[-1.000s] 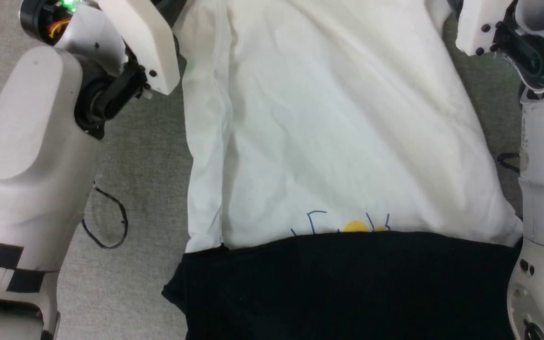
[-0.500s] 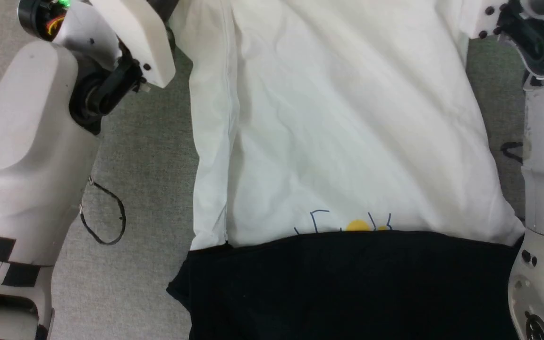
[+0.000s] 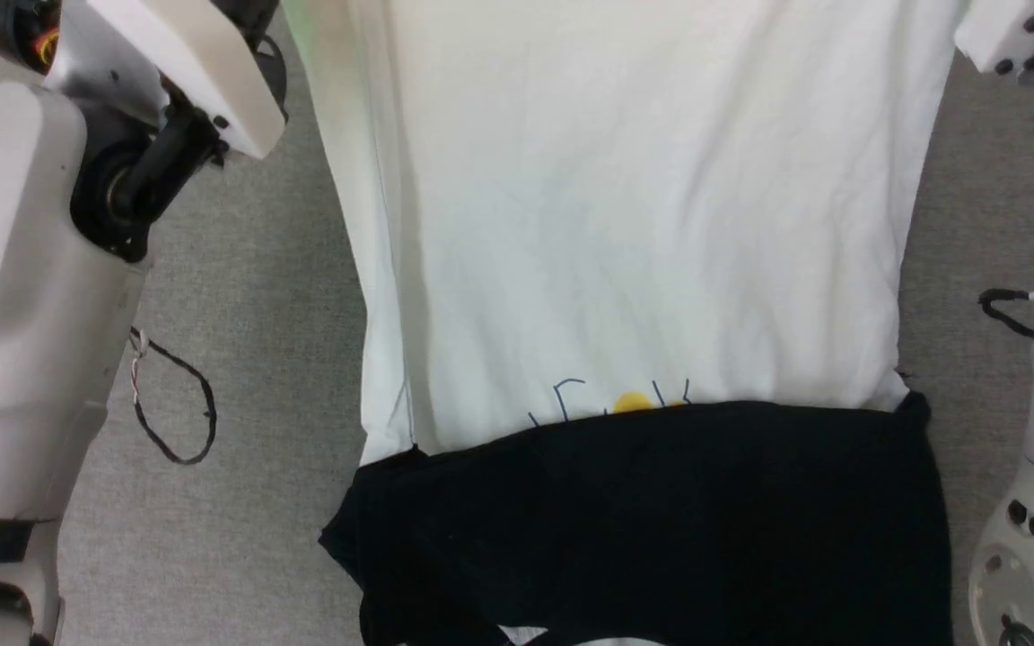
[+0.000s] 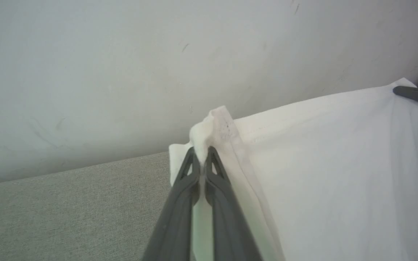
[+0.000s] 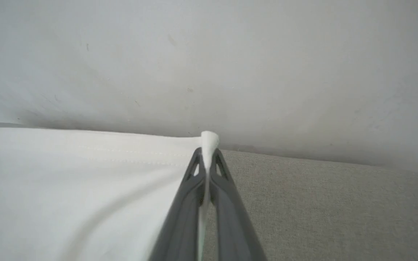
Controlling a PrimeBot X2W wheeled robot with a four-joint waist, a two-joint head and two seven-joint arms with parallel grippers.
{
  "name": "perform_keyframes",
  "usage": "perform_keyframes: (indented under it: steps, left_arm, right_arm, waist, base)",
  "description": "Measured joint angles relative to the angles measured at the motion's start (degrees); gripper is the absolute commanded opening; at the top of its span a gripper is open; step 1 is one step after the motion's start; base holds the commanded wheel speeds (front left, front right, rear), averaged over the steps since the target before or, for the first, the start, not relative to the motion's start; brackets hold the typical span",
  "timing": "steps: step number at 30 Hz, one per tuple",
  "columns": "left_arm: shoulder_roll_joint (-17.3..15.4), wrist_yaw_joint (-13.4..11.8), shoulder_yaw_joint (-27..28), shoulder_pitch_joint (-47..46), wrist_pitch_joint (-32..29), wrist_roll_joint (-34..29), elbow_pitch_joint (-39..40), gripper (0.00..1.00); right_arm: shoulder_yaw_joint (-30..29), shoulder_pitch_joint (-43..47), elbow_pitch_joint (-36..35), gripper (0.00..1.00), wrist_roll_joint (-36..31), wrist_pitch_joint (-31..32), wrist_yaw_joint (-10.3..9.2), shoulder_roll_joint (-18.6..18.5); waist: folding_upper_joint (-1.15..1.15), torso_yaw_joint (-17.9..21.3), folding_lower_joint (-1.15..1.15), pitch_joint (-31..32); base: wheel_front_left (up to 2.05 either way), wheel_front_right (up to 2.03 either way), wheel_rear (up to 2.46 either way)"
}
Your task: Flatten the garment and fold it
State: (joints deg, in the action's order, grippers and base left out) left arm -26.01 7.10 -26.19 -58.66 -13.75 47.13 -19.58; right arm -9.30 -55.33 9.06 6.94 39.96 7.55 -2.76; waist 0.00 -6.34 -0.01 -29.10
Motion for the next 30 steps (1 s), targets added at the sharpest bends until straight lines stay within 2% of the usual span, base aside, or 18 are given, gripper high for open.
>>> perform_keyframes:
  steps: [8,16,24,30]
  left_arm:
    - [-3.7,0.0,-1.0,5.6,2.8,1.9,8.9,0.0]
    - [-9.1,-0.5,-2.6,19.6,8.0,0.1,23.3,0.0]
    - [-14.2,-7.0,-3.2,38.5,12.0,-2.0,37.4,0.0]
    - [-17.2,-10.8,-4.5,52.1,13.0,-1.2,44.0,0.0]
  right_arm:
    - [0.3,8.4,-4.9,0.0,5.6,-2.5,0.0,-0.4]
    - [0.6,22.6,-15.0,0.0,13.0,-3.9,-0.02,-0.6]
    - [-1.7,41.2,-27.7,0.0,20.9,-4.0,-0.02,-0.3]
    - [-3.5,54.5,-31.8,0.0,26.7,-5.0,-0.02,-0.2]
  waist:
    - [0.0,1.5,-0.01,5.8]
    - [0.0,2.6,-0.01,11.5]
    - [0.0,2.5,-0.02,16.9]
    - [0.0,2.1,-0.01,19.8]
  base:
    - [0.0,0.0,0.0]
    - [0.0,0.0,0.0]
    - [0.0,0.0,0.0]
    - [0.0,0.0,0.0]
